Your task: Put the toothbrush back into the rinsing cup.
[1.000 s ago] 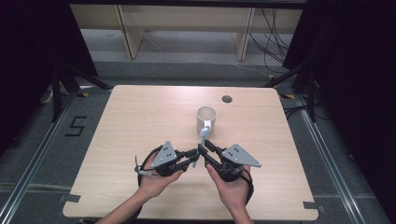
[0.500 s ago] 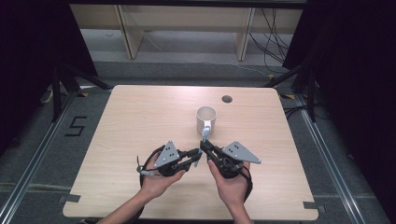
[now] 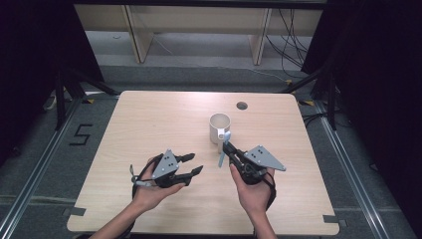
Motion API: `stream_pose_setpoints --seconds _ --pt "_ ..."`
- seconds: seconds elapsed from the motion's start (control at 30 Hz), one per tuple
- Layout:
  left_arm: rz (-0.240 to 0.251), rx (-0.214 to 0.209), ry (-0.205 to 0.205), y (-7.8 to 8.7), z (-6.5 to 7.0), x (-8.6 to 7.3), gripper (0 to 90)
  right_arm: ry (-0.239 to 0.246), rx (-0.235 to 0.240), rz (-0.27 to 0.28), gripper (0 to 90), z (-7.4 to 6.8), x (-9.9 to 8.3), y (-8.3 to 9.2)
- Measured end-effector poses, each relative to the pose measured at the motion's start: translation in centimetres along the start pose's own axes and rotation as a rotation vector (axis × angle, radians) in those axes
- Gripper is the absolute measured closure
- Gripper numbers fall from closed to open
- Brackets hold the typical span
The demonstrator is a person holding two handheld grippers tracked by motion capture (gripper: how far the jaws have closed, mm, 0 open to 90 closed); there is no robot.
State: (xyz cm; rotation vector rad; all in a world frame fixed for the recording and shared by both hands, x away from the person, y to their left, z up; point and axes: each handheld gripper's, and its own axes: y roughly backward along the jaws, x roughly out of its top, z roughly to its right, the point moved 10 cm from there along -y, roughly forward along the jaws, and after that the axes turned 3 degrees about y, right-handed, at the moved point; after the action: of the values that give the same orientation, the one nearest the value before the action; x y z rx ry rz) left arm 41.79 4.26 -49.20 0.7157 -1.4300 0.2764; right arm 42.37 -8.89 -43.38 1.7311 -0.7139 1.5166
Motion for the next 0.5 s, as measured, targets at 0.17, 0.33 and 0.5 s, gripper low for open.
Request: stream_pose_setpoints --seconds 0.17,0.33,0.5 --pt "-0.02 0.079 0.02 1.8 -2.6 -1.9 38.5 -0.01 -0.021 0.001 86.2 1.0 0.2 -0.1" --pt "-0.019 0.12 0.049 3.1 -4.0 -3.3 36.1 -0.01 -0.027 -0.003 86.1 1.5 0.2 -0.2" --pt "0.009 0.173 0.099 4.8 -5.4 -4.7 35.9 -0.005 -0.019 0.012 86.1 1.6 0.9 -0.5"
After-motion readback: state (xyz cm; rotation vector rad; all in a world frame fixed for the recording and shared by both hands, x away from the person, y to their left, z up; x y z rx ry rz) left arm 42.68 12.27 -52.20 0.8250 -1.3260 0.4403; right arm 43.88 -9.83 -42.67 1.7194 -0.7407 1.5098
